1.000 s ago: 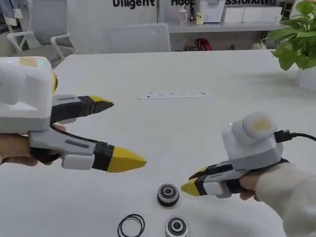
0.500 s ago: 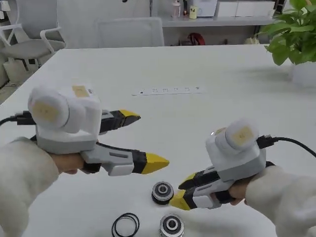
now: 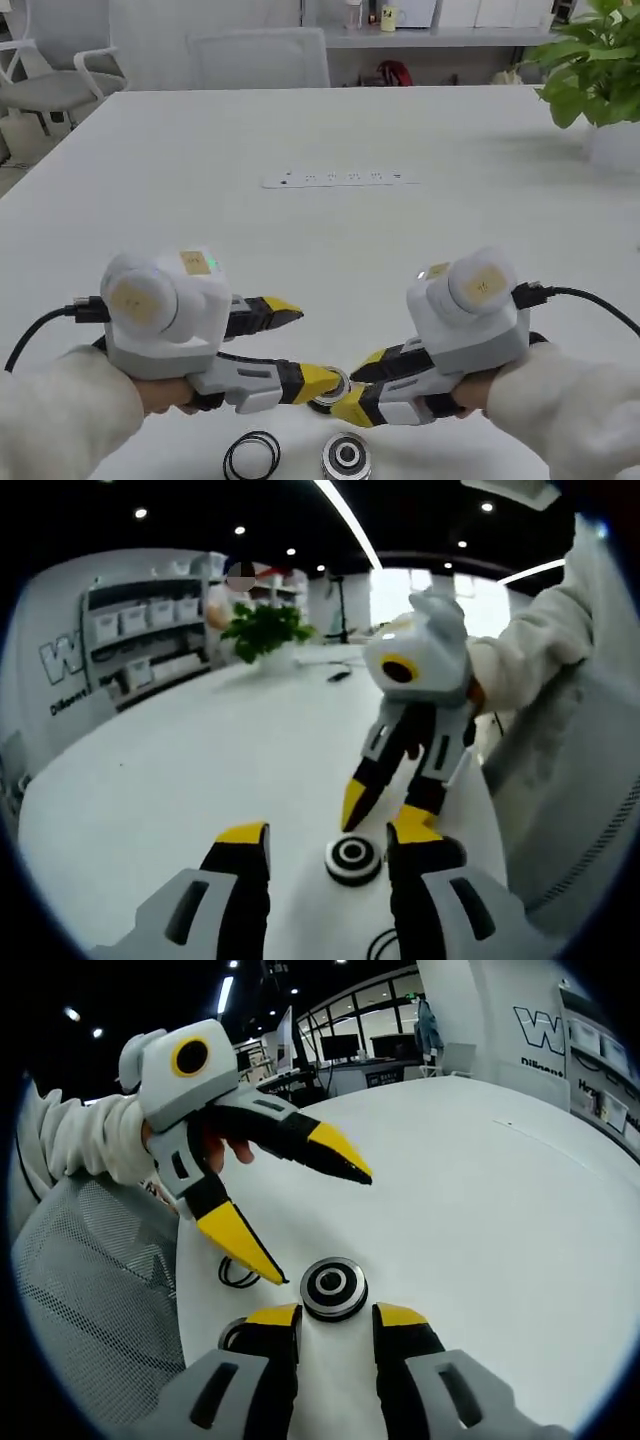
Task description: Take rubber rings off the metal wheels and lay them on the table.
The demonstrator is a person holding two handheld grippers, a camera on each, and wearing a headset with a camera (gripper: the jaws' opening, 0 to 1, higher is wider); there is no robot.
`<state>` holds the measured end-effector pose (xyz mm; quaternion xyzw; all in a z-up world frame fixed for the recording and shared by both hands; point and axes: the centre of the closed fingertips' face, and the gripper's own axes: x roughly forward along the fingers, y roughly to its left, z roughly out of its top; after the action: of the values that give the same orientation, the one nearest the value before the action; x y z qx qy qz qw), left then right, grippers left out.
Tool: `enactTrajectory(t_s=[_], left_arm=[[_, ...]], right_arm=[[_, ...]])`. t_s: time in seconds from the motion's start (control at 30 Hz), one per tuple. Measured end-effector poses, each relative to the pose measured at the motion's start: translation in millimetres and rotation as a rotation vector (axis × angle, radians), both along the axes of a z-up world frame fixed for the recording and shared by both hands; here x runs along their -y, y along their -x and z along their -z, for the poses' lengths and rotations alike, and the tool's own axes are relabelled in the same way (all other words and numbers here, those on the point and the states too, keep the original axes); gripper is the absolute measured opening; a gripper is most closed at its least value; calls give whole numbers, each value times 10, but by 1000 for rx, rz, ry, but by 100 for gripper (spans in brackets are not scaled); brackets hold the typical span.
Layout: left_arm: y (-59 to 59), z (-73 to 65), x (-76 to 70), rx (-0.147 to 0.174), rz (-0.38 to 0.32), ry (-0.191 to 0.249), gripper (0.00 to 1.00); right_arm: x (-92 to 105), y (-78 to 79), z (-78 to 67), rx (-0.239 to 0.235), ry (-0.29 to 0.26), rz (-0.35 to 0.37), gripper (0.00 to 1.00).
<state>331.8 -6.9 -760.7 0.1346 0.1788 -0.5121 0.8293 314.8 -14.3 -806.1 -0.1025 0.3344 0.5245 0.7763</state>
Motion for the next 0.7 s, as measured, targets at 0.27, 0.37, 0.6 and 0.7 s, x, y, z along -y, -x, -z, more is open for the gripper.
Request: enactTrajectory(t_s=[0.27, 0.37, 0.6, 0.7], left_arm=[[58, 139, 50, -18, 19, -15, 32], [96, 190, 77, -19, 36, -28, 29], [104, 261, 86, -20, 39, -48, 22], [123, 319, 77, -29, 47, -63, 18]], right_arm=[[-16, -2, -1, 12, -9, -5, 26], [-20, -7, -5, 21, -10, -8, 25], [-29, 7, -15, 27, -18, -18, 22], [-28, 18, -4, 38, -7, -29, 21]])
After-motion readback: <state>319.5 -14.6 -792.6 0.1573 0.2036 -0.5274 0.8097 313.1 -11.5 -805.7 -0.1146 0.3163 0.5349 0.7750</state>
